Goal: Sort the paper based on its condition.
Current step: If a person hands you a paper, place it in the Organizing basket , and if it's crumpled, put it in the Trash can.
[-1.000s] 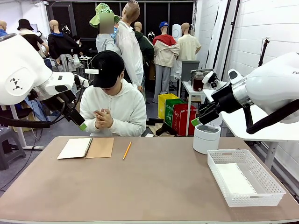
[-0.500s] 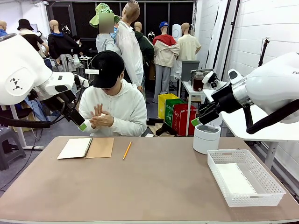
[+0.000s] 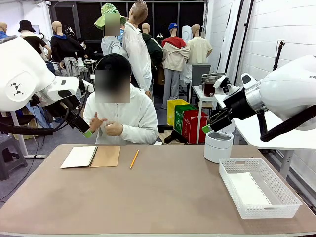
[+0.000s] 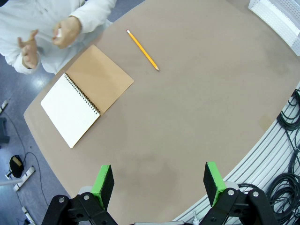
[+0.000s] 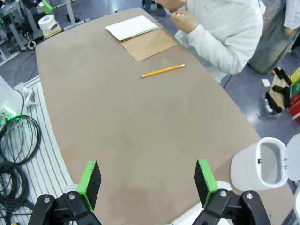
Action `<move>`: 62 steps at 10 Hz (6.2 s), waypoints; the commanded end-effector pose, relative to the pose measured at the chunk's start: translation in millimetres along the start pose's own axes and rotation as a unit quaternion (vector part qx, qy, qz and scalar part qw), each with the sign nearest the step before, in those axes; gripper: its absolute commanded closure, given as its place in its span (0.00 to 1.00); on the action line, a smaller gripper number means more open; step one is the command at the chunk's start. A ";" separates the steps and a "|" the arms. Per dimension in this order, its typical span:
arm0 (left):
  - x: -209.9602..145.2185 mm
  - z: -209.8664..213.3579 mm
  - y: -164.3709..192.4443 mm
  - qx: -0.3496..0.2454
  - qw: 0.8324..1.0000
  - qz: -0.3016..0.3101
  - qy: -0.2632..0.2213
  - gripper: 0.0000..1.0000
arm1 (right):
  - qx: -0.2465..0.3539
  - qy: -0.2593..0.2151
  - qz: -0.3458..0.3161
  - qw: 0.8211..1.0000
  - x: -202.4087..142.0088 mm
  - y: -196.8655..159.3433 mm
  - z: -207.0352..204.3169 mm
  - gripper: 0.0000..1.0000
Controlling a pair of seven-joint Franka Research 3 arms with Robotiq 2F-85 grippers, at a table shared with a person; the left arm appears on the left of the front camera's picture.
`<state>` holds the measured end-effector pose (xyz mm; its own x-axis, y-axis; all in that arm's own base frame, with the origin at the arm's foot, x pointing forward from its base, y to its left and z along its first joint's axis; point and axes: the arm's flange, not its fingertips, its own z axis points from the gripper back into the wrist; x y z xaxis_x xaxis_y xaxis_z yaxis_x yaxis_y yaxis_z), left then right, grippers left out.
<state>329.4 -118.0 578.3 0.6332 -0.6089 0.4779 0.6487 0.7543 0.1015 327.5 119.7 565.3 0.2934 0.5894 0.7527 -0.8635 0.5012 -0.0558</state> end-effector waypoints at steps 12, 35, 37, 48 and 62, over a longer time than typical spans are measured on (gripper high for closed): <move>-0.2 0.6 0.4 -0.009 1.000 -0.003 -0.003 0.00 | 0.007 -0.003 0.000 1.000 -0.1 0.4 0.2 0.00; -0.2 0.6 0.4 -0.009 1.000 -0.003 -0.003 0.00 | 0.077 0.178 0.205 0.959 -39.9 91.2 -145.7 0.00; -0.2 0.6 0.4 -0.009 1.000 -0.003 -0.003 0.00 | 0.068 0.204 0.211 0.954 -43.0 101.9 -164.4 0.00; -0.2 0.6 0.4 -0.009 1.000 -0.003 -0.003 0.00 | 0.112 0.206 0.203 0.951 5.5 78.3 -189.7 0.00; -0.2 0.6 0.4 -0.009 1.000 -0.003 -0.003 0.00 | 0.189 0.274 0.231 0.914 4.2 99.6 -326.8 0.00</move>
<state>329.4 -118.2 578.1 0.6331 -0.6093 0.4775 0.6490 0.7540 0.1016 368.7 371.2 348.6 -0.0753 0.9597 0.2707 -0.9946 -0.0919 0.0491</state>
